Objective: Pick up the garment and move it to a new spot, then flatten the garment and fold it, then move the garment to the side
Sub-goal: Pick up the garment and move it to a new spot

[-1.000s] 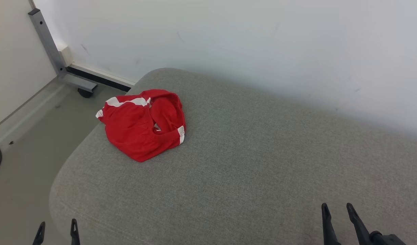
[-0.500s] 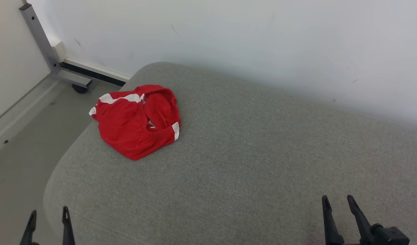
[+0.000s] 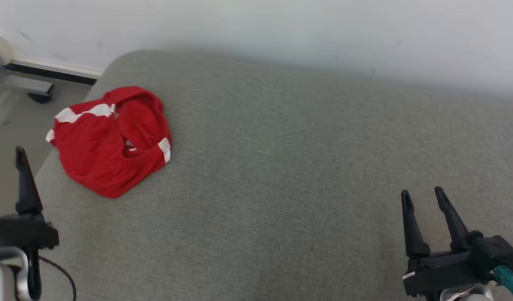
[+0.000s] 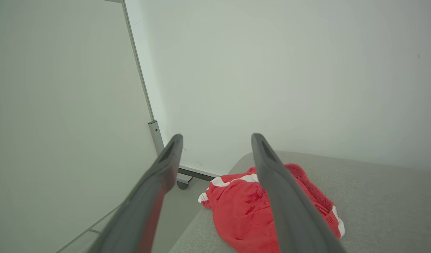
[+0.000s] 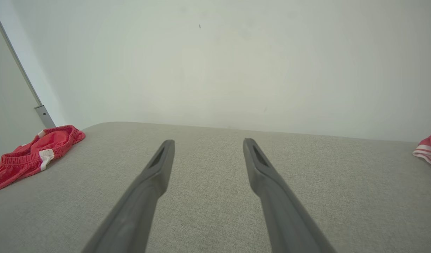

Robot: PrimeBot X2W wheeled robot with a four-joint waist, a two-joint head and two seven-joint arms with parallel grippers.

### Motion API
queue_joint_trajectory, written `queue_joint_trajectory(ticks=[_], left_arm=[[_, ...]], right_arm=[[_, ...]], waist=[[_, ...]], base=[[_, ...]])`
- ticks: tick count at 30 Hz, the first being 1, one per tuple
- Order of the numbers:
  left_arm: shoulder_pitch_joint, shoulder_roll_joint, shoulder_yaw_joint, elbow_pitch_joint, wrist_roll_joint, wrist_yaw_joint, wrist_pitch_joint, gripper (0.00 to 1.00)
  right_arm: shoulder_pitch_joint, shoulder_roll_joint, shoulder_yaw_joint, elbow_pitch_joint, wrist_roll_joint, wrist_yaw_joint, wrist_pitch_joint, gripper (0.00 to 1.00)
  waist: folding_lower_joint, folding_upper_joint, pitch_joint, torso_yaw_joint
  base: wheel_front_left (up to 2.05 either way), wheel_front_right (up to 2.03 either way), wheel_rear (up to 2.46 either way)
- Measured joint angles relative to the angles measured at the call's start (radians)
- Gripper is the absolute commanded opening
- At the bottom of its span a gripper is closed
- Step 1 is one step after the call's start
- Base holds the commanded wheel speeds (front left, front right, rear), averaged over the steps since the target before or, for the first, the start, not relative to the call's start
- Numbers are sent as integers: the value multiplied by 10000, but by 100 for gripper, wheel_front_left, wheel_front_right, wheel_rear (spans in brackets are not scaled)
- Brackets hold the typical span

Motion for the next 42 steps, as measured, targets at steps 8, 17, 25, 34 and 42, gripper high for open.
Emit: queue_joint_trajectory(ticks=[8, 17, 25, 34, 42], left_arm=[[-2187, 633, 182, 1266, -351, -142, 316, 100], [-3802, 1267, 105, 3570, -593, -316, 961, 100], [-4439, 1593, 178, 5616, -897, -403, 2222, 100], [-5171, 1714, 443, 7118, -1649, -309, 4424, 100], [-5270, 1662, 359, 7221, -1716, -345, 4079, 0]], right_arm=[[-431, -155, -98, -859, -84, 0, 69, 100], [-898, -272, -134, -1659, -196, 0, 173, 100], [-910, -332, -280, -2205, -291, 0, 382, 100], [-909, -357, -240, -2479, -426, 0, 583, 100], [-930, -408, -140, -2433, -420, 0, 652, 100]], waist=[[0, 0, 1114, -1147], [1, 1, 2382, -2319], [0, 2, 3255, -2994], [-2, 0, 3445, -3094], [-2, 0, 3239, -3027]], base=[[0, 0, 0], [0, 0, 0], [0, 0, 0], [0, 0, 0], [0, 0, 0]])
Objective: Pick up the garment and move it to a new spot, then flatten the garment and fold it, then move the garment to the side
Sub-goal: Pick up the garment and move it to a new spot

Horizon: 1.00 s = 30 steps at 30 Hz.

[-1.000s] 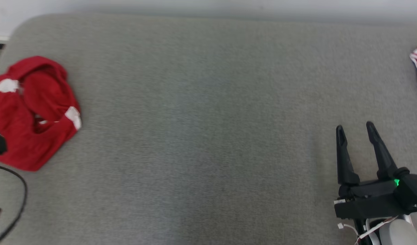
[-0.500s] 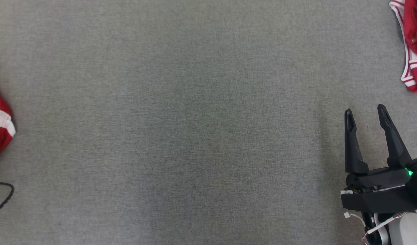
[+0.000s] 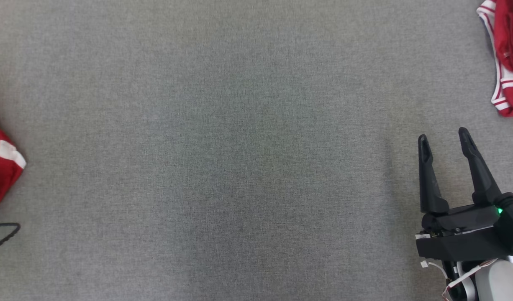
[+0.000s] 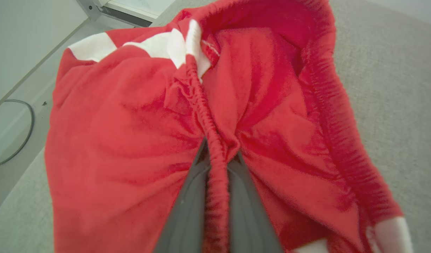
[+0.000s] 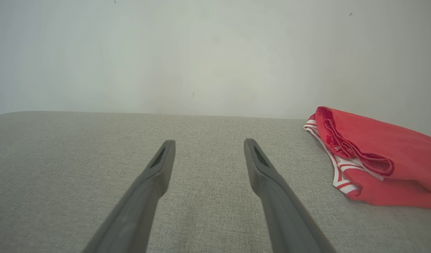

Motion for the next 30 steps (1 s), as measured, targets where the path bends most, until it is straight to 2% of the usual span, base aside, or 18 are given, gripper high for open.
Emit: queue_joint_trajectory(ticks=[10, 19, 30], left_arm=[[-599, -176, -395, -945, 178, -240, -1965, 0], [-1642, -453, -1517, -2686, 510, -502, -2121, 0], [-1979, -2406, -3198, -5308, 299, -585, -1034, 0]], right_arm=[[6, 226, 159, 493, 203, 0, -150, 100], [49, 656, 412, 1189, 422, 0, -472, 100], [80, 1166, 694, 2094, 652, 0, -765, 100]], waist=[[0, 0, -708, -65], [-1, -2, -1570, -358], [-1, -1, -2213, -1481]], base=[[0, 0, 0], [0, 0, 0], [0, 0, 0]])
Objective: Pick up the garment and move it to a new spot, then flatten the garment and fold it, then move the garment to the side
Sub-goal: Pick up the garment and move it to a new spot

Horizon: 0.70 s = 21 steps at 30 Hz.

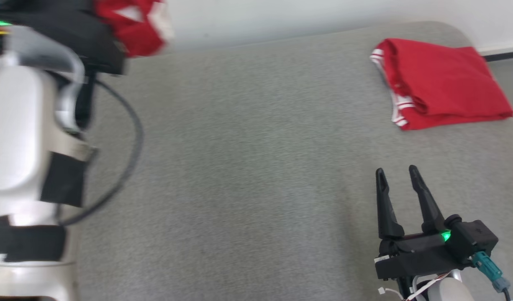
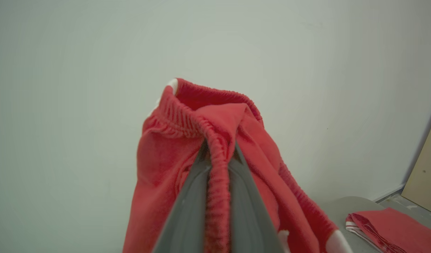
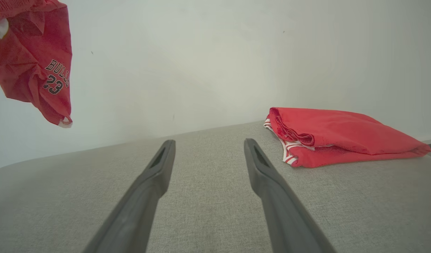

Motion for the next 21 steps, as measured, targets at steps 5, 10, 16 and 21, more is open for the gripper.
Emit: queue_joint_trajectory(ticks=[5, 10, 16, 21], left_arm=[[142, -1080, -821, -552, -63, 0, 307, 0], [457, -1651, -1687, -788, -435, 13, 320, 0], [1117, -1774, -2773, -817, -1586, 449, -46, 0], [2251, -1774, -3191, -215, -1837, 1051, -625, 0]], right_arm=[[7, 151, 40, 224, 52, 0, -48, 100], [54, 215, -81, 194, 82, 0, -52, 100], [101, 261, -163, 107, 127, 0, -69, 100], [111, 290, -272, 142, 121, 0, -73, 100]], waist=[[0, 0, -197, -669], [0, 0, -320, -1270], [0, -1, -313, -1620], [0, 0, -185, -1360]], base=[[0, 0, 0], [0, 0, 0], [0, 0, 0], [0, 0, 0]])
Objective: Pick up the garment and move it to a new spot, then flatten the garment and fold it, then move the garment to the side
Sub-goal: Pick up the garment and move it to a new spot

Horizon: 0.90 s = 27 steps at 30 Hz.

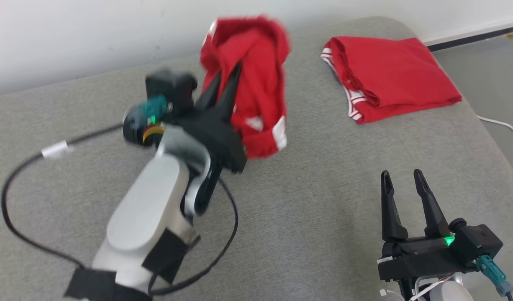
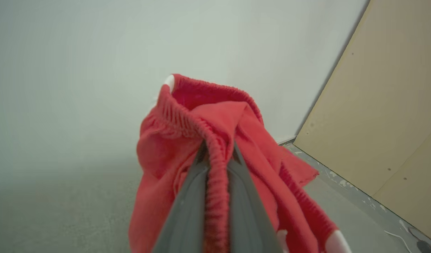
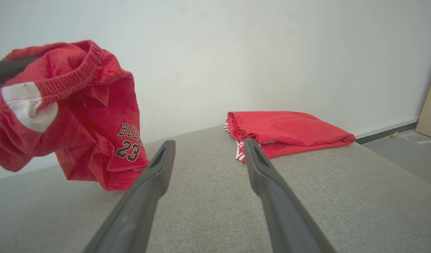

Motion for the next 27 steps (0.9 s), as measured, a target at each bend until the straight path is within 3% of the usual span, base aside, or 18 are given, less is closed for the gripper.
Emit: queue_joint_trajectory(ticks=[12, 13, 14, 15, 27], left_arm=[[2484, 464, 261, 2219, -276, 247, -1423, 0], [2535, 487, 194, 2336, -205, 234, -1544, 34], [2576, 487, 144, 2399, -94, 217, -1682, 80], [2600, 470, 119, 2424, -73, 192, -1847, 100], [2731, 451, 58, 1076, 282, 295, -2573, 100]], right_arm=[[-125, -111, 146, 236, -73, 0, 0, 100], [-115, -153, 144, 261, -73, 0, 0, 100], [-89, -182, 132, 276, -73, 0, 0, 100], [-44, -196, 107, 286, -73, 0, 0, 100], [396, -339, 67, 360, 4, 0, 0, 100]], waist=[[1, 0, 55, 635], [2, 0, 17, 666], [1, 0, -28, 699], [1, 0, -74, 738], [0, 0, -875, 1293]], base=[[0, 0, 0], [0, 0, 0], [0, 0, 0], [0, 0, 0], [0, 0, 0]])
